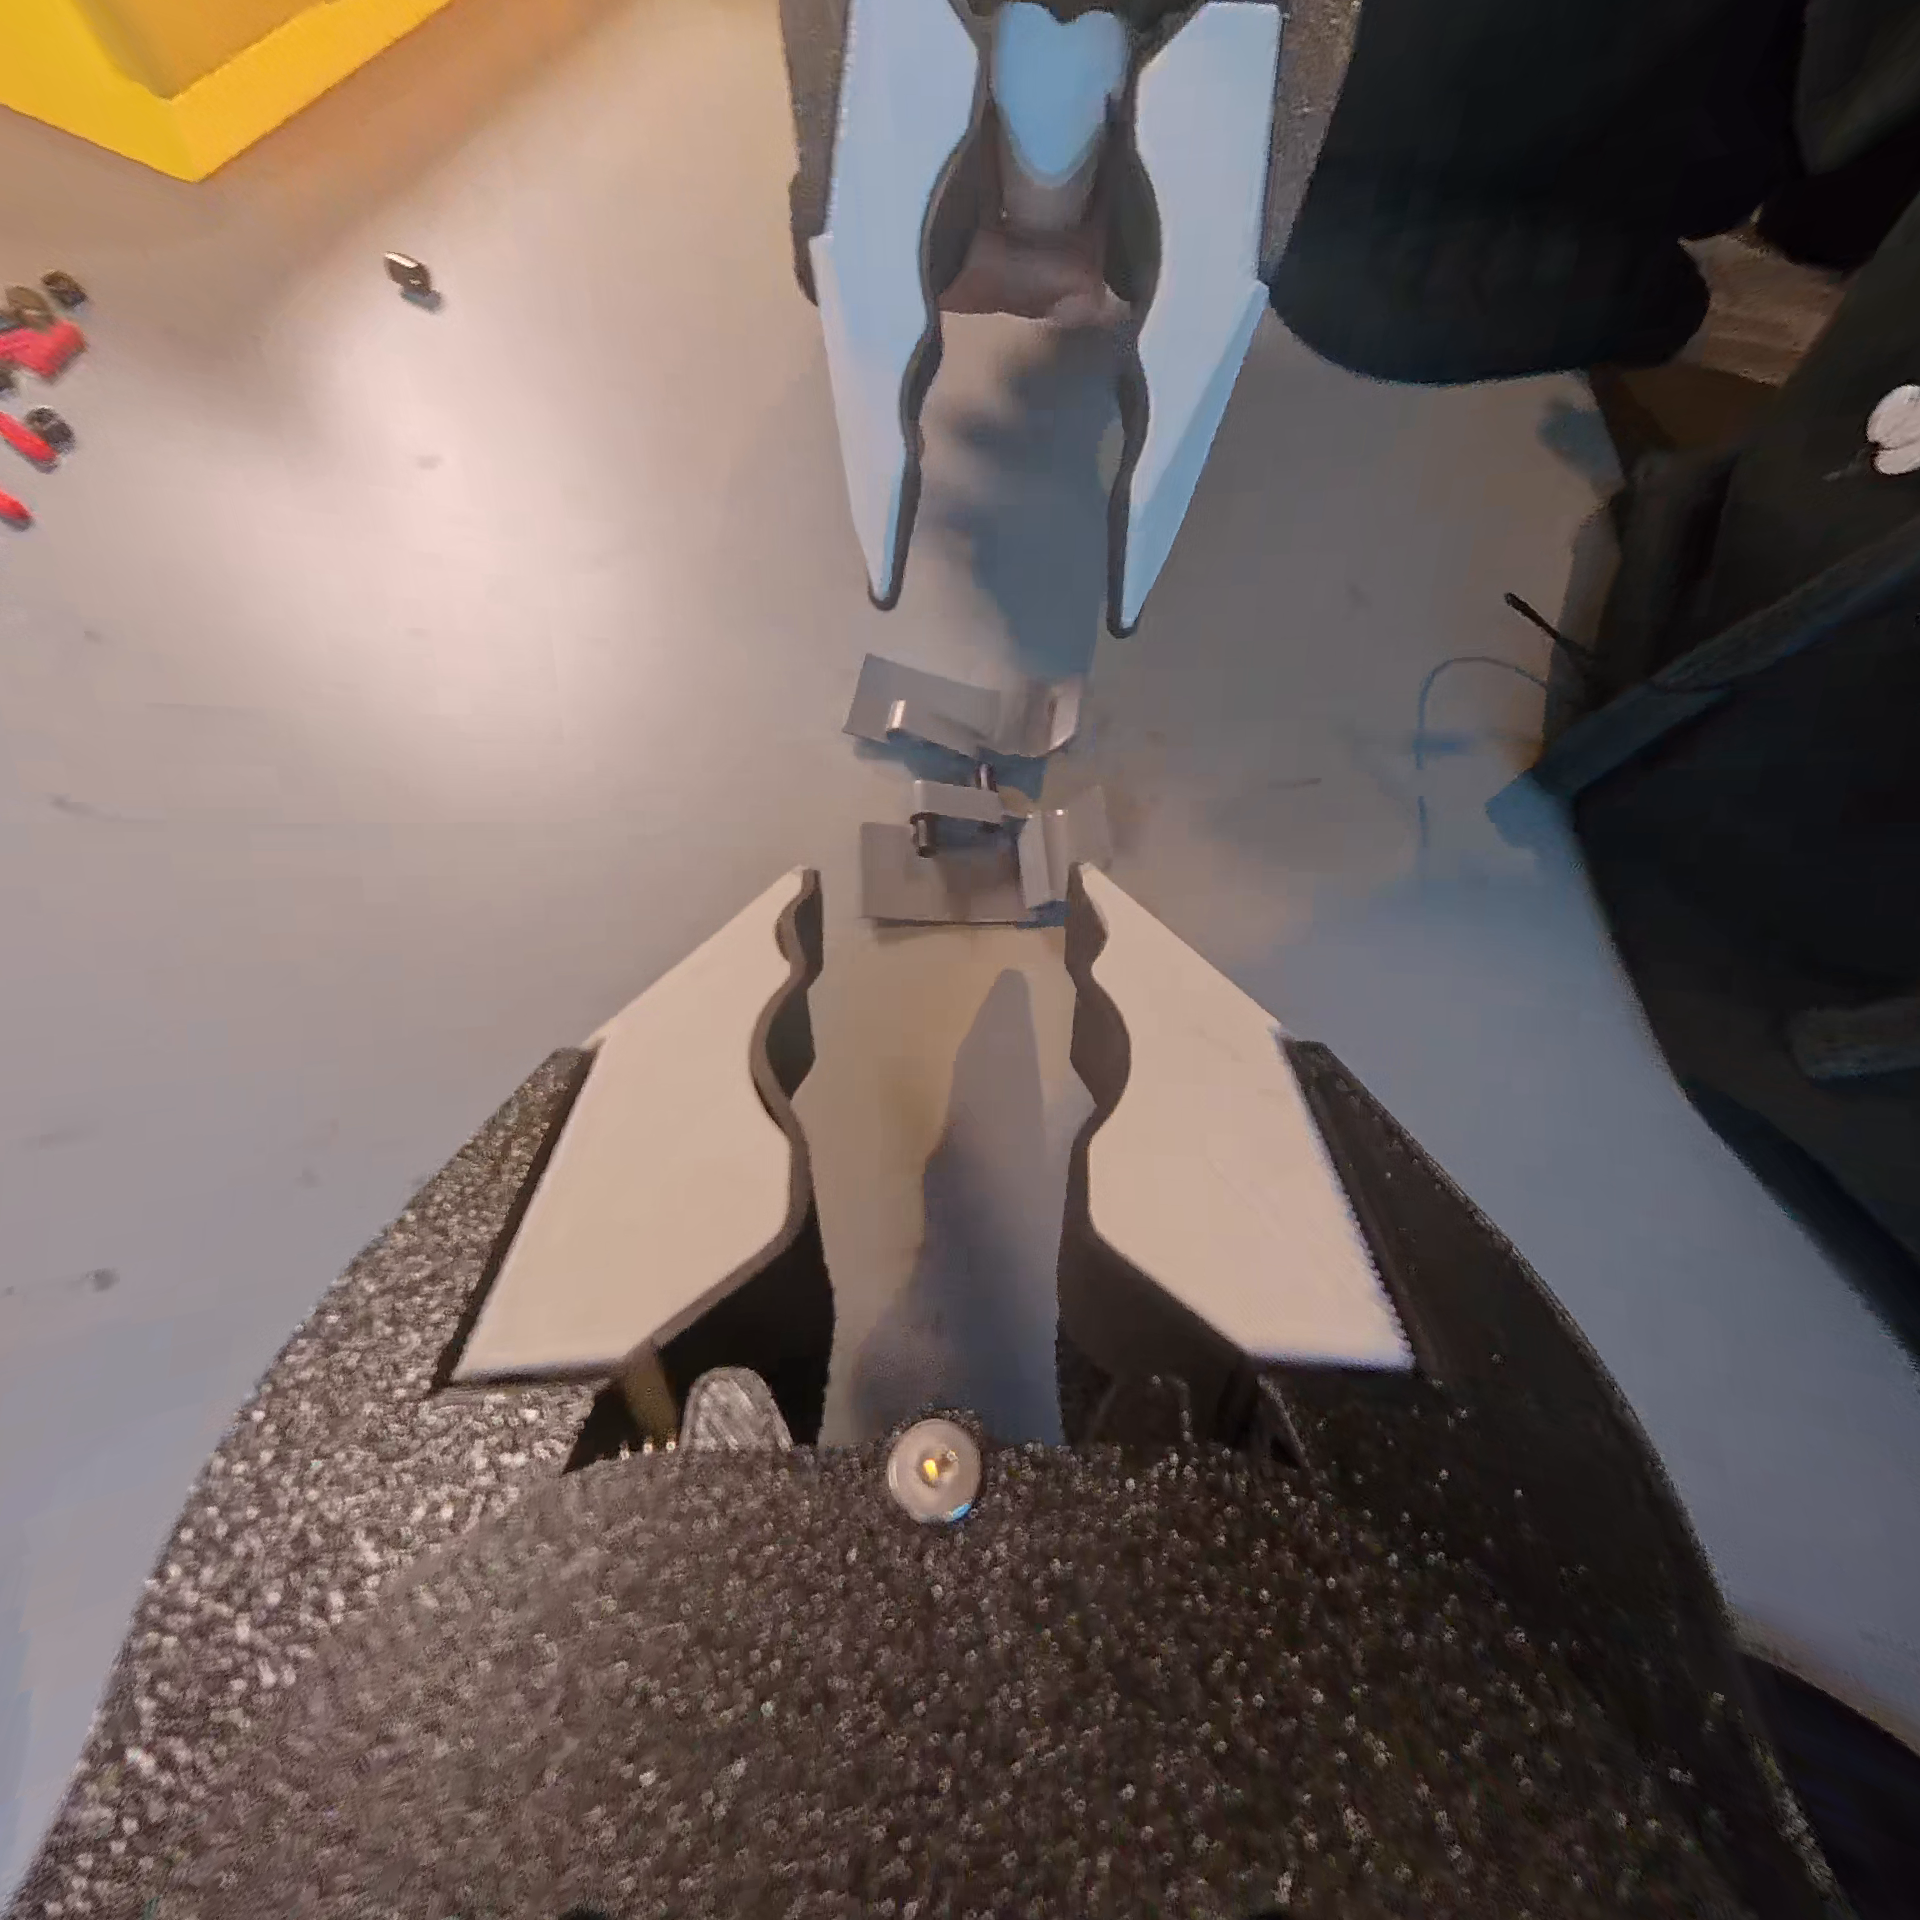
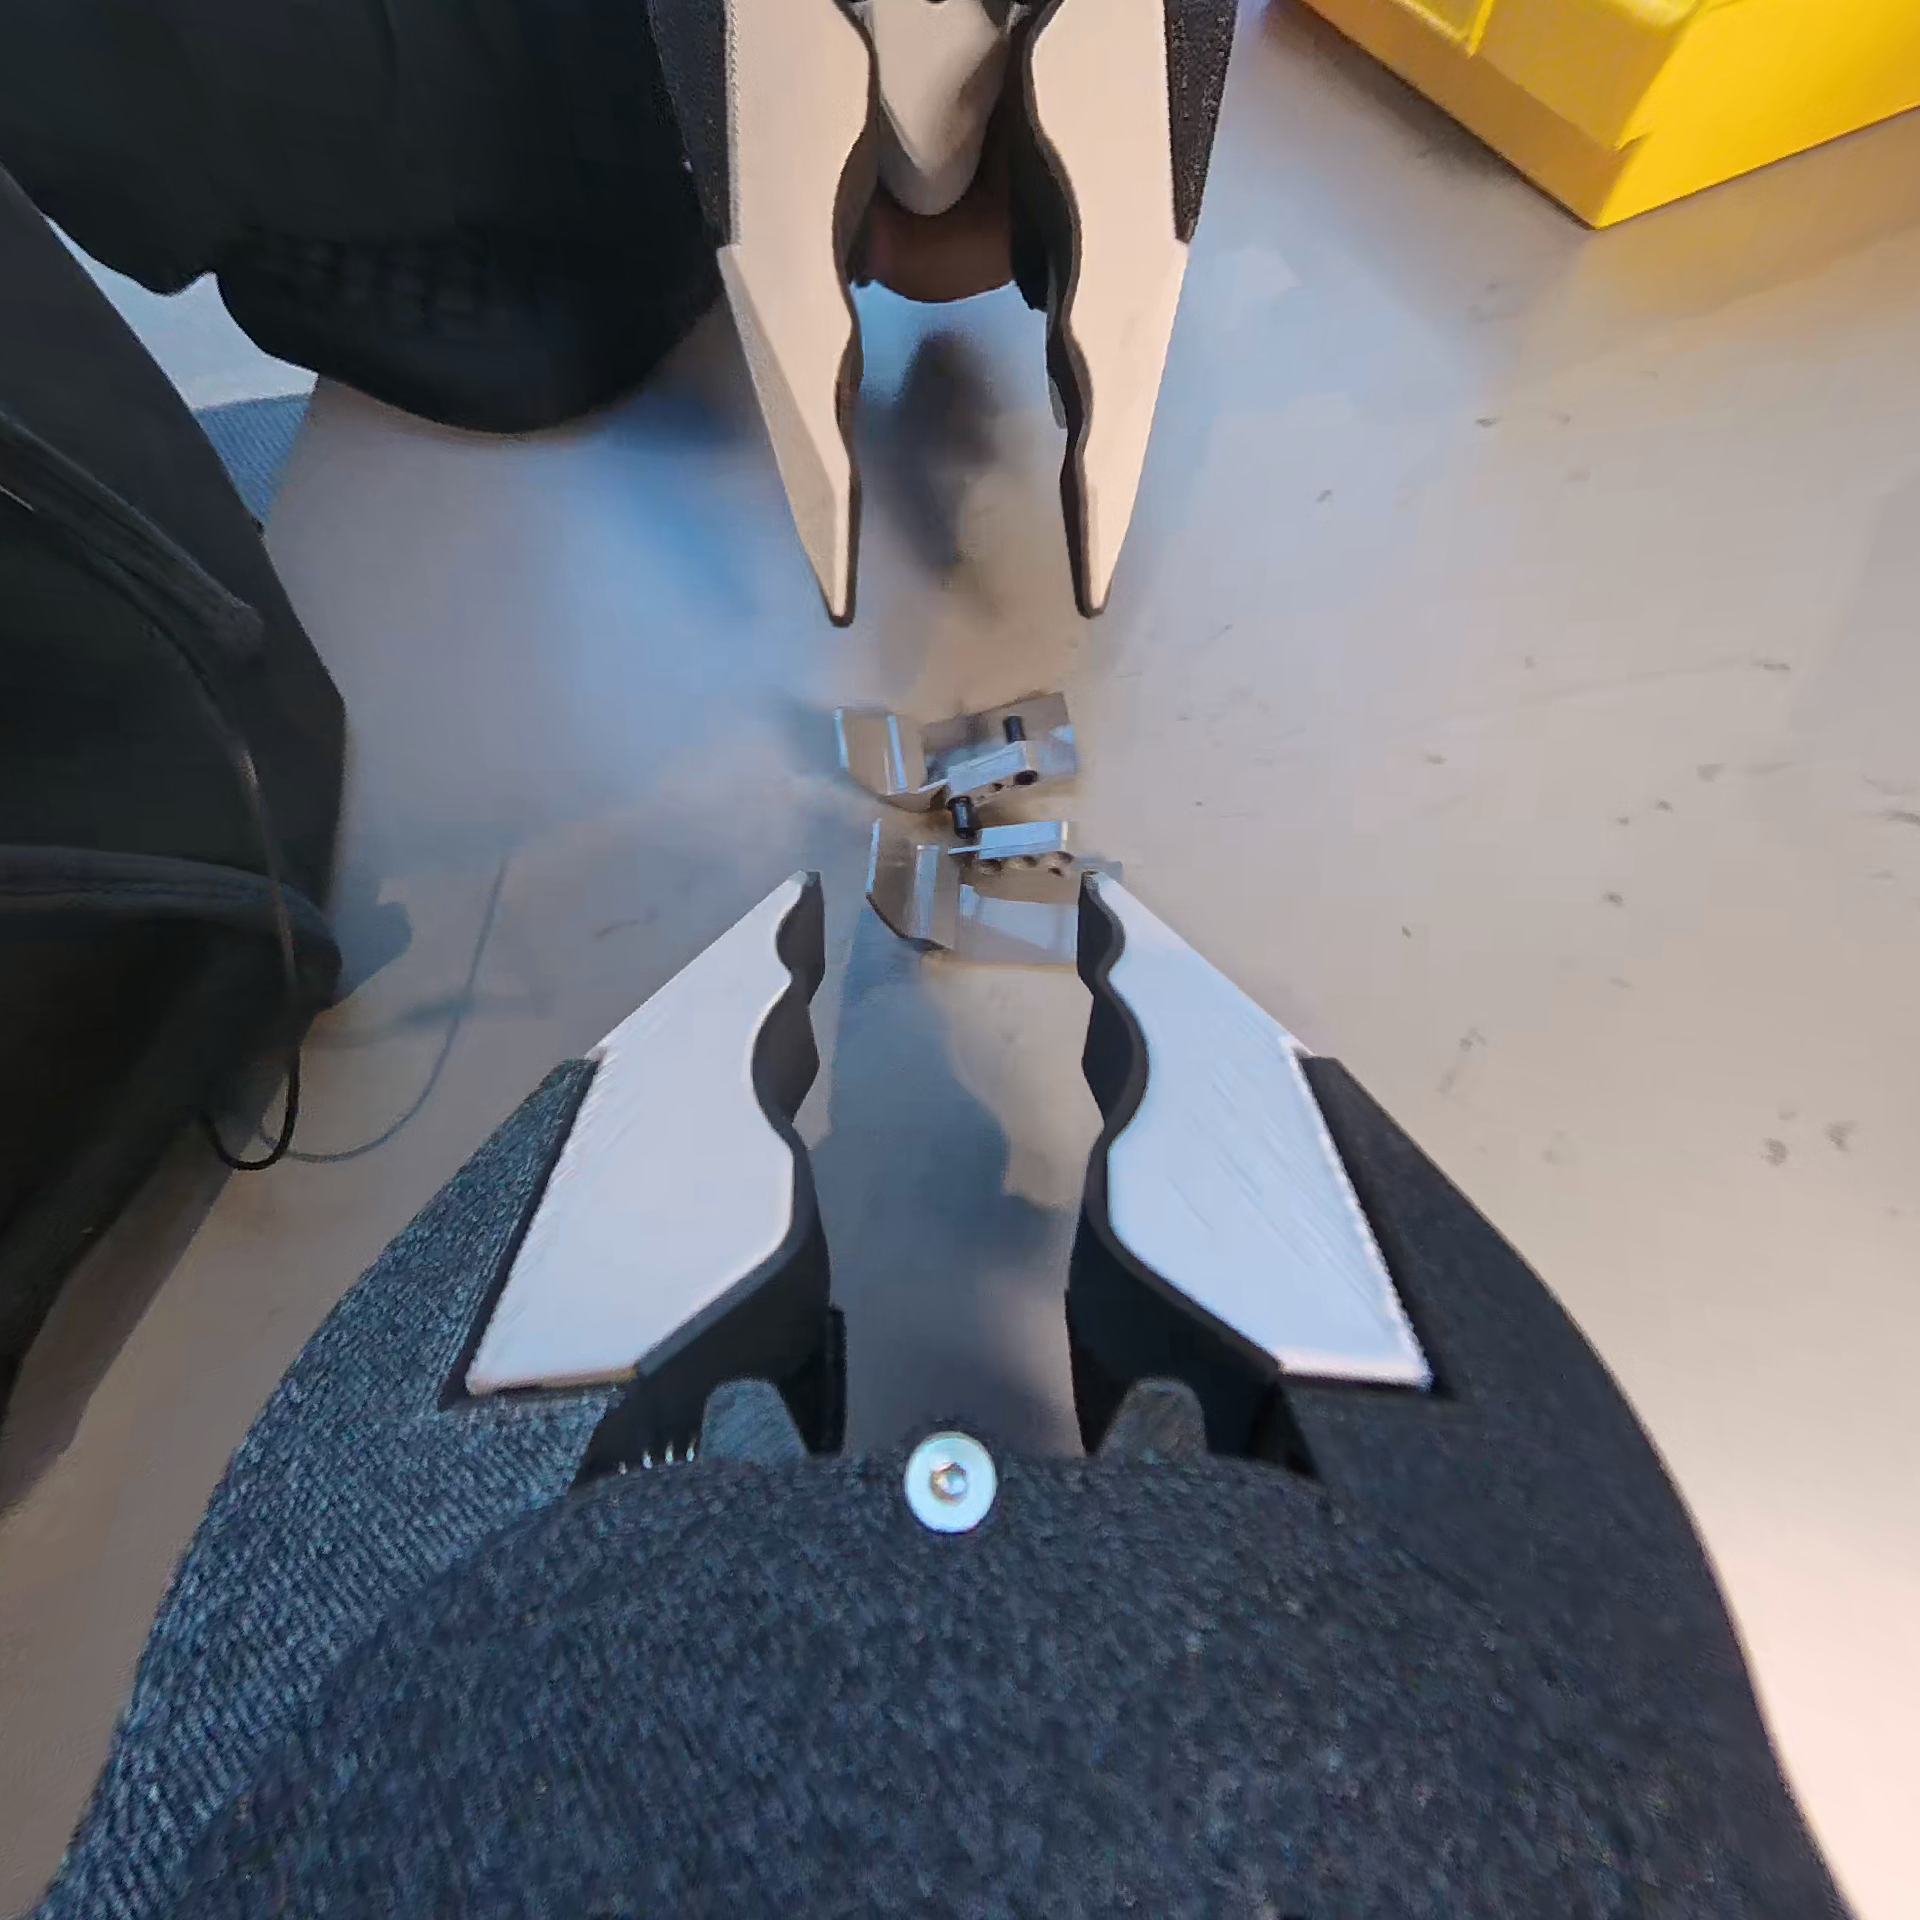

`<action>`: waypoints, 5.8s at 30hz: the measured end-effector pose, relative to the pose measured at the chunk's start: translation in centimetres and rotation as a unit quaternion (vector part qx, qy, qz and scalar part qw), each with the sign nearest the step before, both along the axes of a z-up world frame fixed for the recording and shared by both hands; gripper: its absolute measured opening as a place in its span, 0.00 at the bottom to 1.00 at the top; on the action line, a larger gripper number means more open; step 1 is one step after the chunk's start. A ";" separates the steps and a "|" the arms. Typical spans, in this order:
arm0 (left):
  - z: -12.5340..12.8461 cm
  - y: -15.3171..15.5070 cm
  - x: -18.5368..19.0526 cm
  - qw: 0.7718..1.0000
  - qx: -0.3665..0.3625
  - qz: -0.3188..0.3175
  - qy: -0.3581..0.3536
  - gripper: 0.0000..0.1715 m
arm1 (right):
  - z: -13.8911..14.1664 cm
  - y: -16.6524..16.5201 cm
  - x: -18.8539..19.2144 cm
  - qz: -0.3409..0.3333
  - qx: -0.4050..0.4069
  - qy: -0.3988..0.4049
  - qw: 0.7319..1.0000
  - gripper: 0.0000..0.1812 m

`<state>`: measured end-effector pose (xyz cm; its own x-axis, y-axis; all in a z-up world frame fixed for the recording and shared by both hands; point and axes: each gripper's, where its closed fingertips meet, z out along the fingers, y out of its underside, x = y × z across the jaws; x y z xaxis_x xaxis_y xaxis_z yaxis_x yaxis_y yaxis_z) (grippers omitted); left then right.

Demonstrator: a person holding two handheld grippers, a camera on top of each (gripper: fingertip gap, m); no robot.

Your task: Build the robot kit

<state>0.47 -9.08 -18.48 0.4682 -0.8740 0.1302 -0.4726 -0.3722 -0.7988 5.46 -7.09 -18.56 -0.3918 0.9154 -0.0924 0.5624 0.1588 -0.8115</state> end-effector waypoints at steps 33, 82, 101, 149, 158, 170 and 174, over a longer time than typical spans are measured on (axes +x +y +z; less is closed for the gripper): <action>-2.8 1.5 1.9 0.994 0.046 -0.016 0.095 0.04 | -1.8 -0.2 -1.5 0.037 0.024 -0.032 0.999 0.10; -2.8 -0.5 0.9 0.994 -0.017 0.025 0.109 0.20 | -1.0 -2.0 -1.1 -0.073 -0.188 -0.174 0.964 0.18; -2.6 -3.1 0.8 0.996 -0.035 0.026 0.075 0.19 | -1.0 -1.3 -0.4 -0.036 -0.041 -0.229 0.972 0.11; -2.6 -0.8 5.7 0.983 0.100 -0.090 0.122 0.18 | -1.2 -3.4 1.3 0.061 -0.157 -0.231 0.958 0.16; -2.7 -1.1 5.9 0.980 0.107 -0.119 0.120 0.15 | -1.3 -3.5 1.3 0.071 -0.156 -0.235 0.957 0.16; -2.7 -1.1 6.0 0.981 0.104 -0.123 0.107 0.18 | -1.2 -3.6 1.1 0.095 -0.154 -0.239 0.954 0.16; -2.7 -0.8 5.7 0.982 0.101 -0.112 0.112 0.20 | -1.3 -3.7 1.1 0.104 -0.154 -0.239 0.953 0.16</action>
